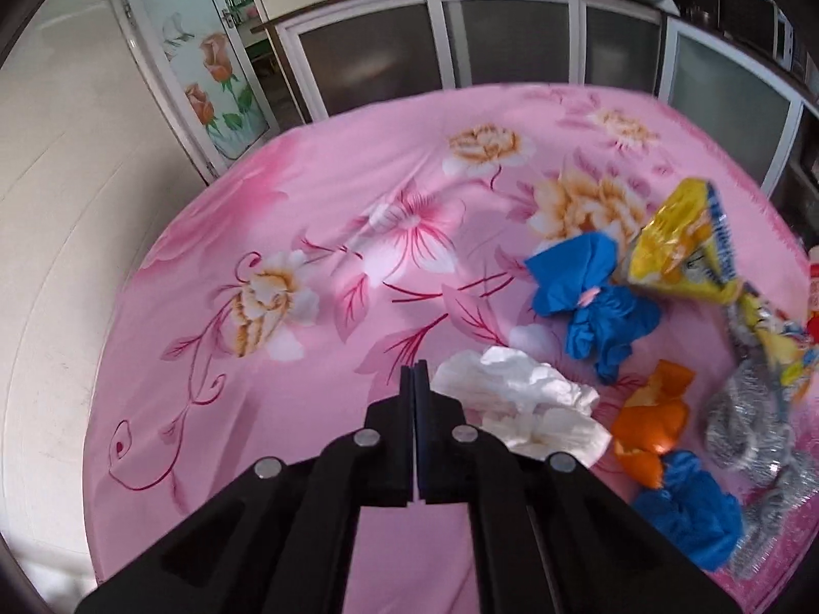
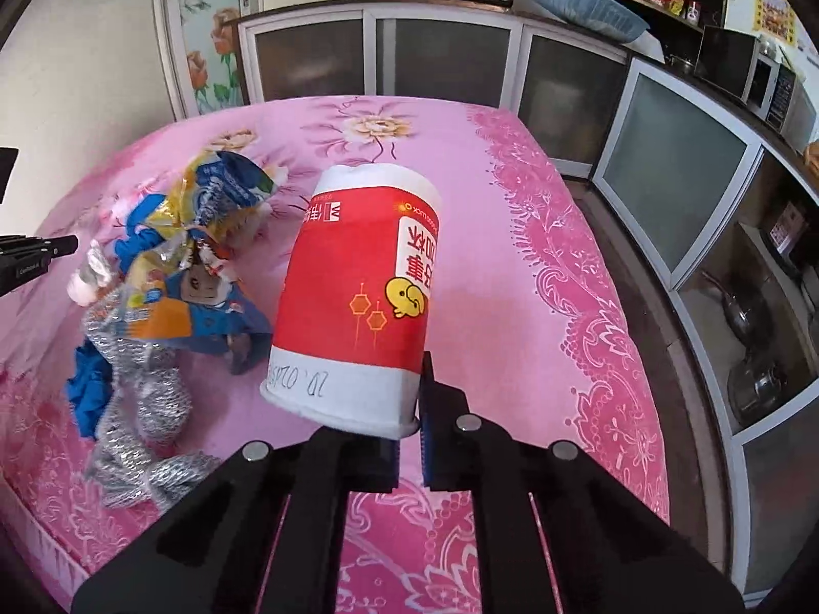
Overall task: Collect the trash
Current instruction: 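Grasp the red-and-white paper cup with the right tool while the left tool grasps the white tissue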
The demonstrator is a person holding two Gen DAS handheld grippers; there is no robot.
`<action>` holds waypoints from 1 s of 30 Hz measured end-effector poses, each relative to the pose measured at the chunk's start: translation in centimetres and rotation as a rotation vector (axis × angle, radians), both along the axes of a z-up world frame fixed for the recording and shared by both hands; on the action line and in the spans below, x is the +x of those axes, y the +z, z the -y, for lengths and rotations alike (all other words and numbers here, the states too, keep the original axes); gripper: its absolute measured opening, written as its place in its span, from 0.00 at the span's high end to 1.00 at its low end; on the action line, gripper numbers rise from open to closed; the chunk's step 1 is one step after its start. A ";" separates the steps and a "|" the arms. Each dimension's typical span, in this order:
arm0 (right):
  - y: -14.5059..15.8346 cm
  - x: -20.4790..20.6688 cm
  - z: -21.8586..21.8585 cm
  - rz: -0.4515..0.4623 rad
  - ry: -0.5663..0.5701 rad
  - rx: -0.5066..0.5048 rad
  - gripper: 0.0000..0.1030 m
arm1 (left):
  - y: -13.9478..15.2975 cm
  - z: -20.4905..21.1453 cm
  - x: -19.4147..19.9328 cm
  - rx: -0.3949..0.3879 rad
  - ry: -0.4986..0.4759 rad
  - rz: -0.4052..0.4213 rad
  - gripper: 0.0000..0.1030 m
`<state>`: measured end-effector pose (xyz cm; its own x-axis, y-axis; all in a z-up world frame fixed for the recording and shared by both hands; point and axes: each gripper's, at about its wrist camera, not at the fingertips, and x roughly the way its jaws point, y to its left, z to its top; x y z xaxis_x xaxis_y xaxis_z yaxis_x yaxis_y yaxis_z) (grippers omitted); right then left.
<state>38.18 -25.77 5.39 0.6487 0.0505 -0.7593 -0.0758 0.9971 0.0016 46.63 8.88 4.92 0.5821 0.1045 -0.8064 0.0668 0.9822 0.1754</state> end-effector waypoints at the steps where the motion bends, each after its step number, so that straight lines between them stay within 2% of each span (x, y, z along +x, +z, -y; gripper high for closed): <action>1: 0.2 -0.4 0.0 0.004 0.000 0.001 0.95 | 0.3 -0.1 -0.3 -0.009 -0.001 0.006 1.00; 5: 1.1 -1.7 0.0 0.016 0.000 0.006 0.95 | 1.1 0.4 -1.5 0.009 -0.030 0.035 1.00; 9: 1.6 -2.8 0.2 0.020 0.001 -0.006 0.95 | 1.2 0.9 -1.8 -0.009 -0.070 0.030 0.97; 10: 1.7 -3.0 0.3 0.019 0.003 -0.008 0.95 | 1.3 1.1 -1.8 0.004 -0.077 0.026 0.92; 11: 1.8 -3.0 0.4 0.022 0.000 -0.007 0.95 | 1.2 1.6 -1.6 0.025 -0.087 0.013 0.72; 12: 1.9 -3.1 0.6 0.024 -0.002 -0.006 0.95 | 1.1 1.8 -1.5 0.042 -0.083 0.017 0.41; 13: 1.9 -3.1 0.7 0.025 -0.003 -0.003 0.95 | 1.1 2.2 -1.4 0.061 -0.090 0.026 0.29; 14: 1.9 -3.2 0.8 0.028 -0.005 0.000 0.95 | 1.1 2.5 -1.4 0.065 -0.099 0.031 0.24; 17: 1.8 -3.1 0.7 0.031 0.001 -0.001 0.95 | 0.7 3.1 -0.5 0.092 -0.098 0.013 0.24; 18: 1.7 -3.0 0.6 0.030 0.006 0.001 0.95 | -0.1 3.2 0.3 0.126 -0.076 -0.005 0.24; 20: 1.5 -2.9 0.5 0.032 0.012 0.002 0.95 | -1.9 2.8 1.7 0.136 -0.043 -0.064 0.24; 22: 1.4 -3.0 0.4 0.033 0.016 0.006 0.95 | -2.5 2.3 2.3 0.107 -0.020 -0.078 0.25; 23: 1.4 -3.1 0.4 0.032 0.020 0.008 0.95 | -2.5 2.0 2.4 0.079 -0.013 -0.086 0.35; 24: 1.4 -3.2 0.5 0.034 0.024 0.006 0.95 | -2.6 2.0 2.5 0.051 -0.018 -0.100 0.65; 25: 1.5 -3.3 0.4 0.036 0.025 0.005 0.95 | -2.8 2.1 2.6 0.036 -0.033 -0.122 0.86; 26: 1.6 -3.4 0.4 0.038 0.029 0.003 0.95 | -3.3 2.3 2.7 0.038 -0.036 -0.142 1.00; 29: 2.1 -3.7 0.5 0.049 0.028 0.010 0.95 | -5.0 2.9 2.4 0.100 -0.051 -0.131 1.00; 30: 2.3 -3.8 0.6 0.055 0.024 0.013 0.95 | -4.9 2.7 2.3 0.079 -0.041 -0.117 1.00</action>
